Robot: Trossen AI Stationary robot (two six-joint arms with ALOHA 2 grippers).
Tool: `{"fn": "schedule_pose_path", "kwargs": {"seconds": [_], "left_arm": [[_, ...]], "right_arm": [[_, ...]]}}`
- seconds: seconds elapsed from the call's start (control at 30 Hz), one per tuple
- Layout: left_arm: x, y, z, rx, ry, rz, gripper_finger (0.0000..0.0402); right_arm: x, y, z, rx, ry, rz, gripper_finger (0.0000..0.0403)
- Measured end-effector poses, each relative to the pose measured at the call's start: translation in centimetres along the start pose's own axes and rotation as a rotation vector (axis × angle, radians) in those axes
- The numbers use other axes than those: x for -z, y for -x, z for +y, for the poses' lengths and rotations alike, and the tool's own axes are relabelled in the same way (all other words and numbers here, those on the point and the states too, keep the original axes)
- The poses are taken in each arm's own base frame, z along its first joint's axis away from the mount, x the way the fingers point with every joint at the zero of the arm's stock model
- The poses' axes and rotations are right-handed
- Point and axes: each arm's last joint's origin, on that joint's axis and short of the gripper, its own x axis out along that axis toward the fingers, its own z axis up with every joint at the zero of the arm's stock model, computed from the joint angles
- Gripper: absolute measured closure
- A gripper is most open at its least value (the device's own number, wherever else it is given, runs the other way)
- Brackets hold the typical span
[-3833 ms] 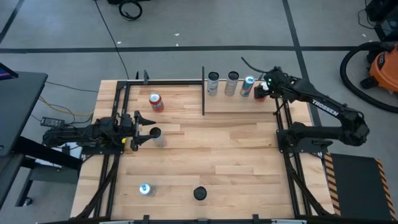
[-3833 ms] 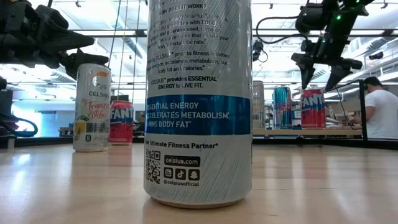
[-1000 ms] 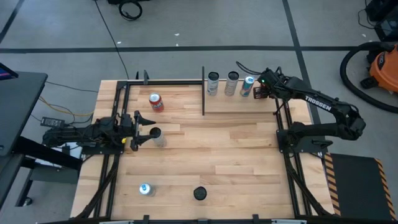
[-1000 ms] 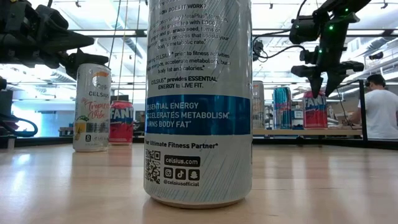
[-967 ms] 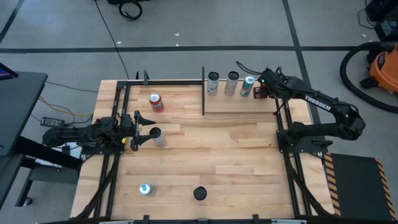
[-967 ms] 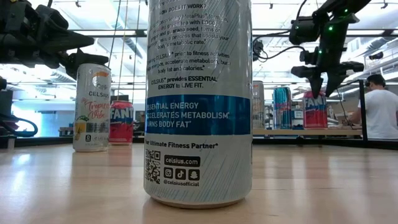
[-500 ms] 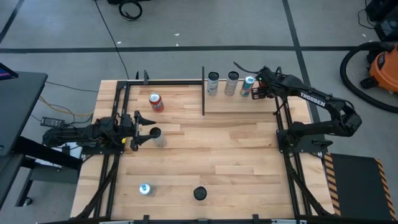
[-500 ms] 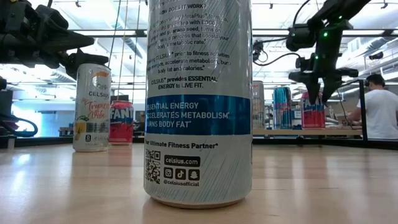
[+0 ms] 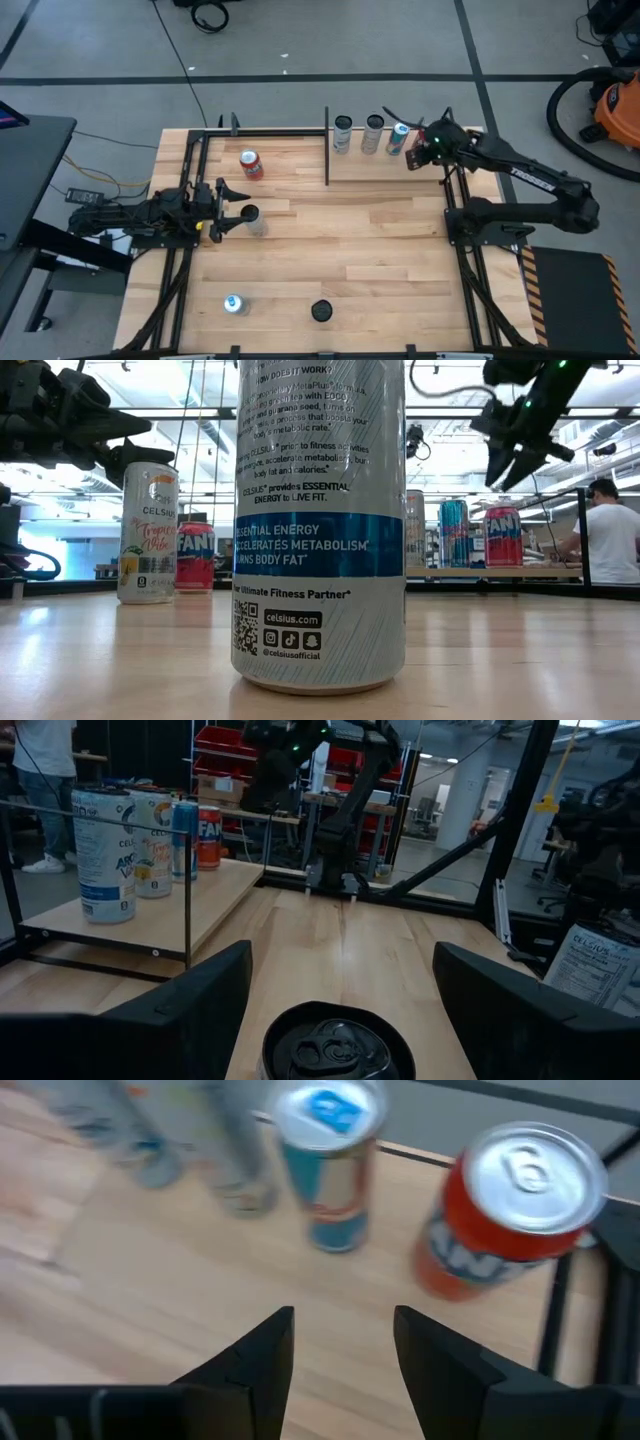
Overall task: Place canned beverage on shelf
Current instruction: Put the white blue soda can on the shelf aligned with the other blue white soda can
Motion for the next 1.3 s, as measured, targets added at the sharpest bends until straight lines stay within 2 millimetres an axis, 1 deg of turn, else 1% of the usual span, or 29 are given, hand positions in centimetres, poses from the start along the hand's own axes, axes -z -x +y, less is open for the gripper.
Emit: {"fn": "schedule_pose_path", "kwargs": {"seconds": [0.2,0.5,0.67,0.8,1.0,1.17,1.3], "left_arm": [[0.0,0.0,0.0,0.0,-0.041,0.0,0.0088],[-0.2,0.0,0.0,-0.019,-0.045,0.004,0.0088],[-2.3,0.5,-0.2,-0.044,-0.044,-0.035,0.0088],[-3.1,0.5,-0.3,-0.055,0.015,0.017,0.0088],[-2.7,-0.4,-0.3,-0.093,0.111,0.097,0.0088],[-2.9,-1.1,-0.4,-0.09,0.181,0.071,0.0088],[-3.1,-1.5,-0.4,-0.087,0.182,0.059,0.0088]], "right_arm": [[0.6,1.4,0.6,-0.09,0.032,-0.044,0.0221],[1.0,1.7,1.2,-0.13,0.068,-0.041,0.0221],[0.9,1.8,1.6,-0.137,0.076,-0.067,0.0222],[1.0,1.9,1.9,-0.154,0.087,-0.073,0.0221],[1.2,2.0,2.1,-0.13,0.143,-0.101,0.0221],[1.3,2.2,2.3,-0.108,0.202,-0.127,0.0221],[1.4,2.3,2.4,-0.083,0.226,-0.152,0.022]]}}
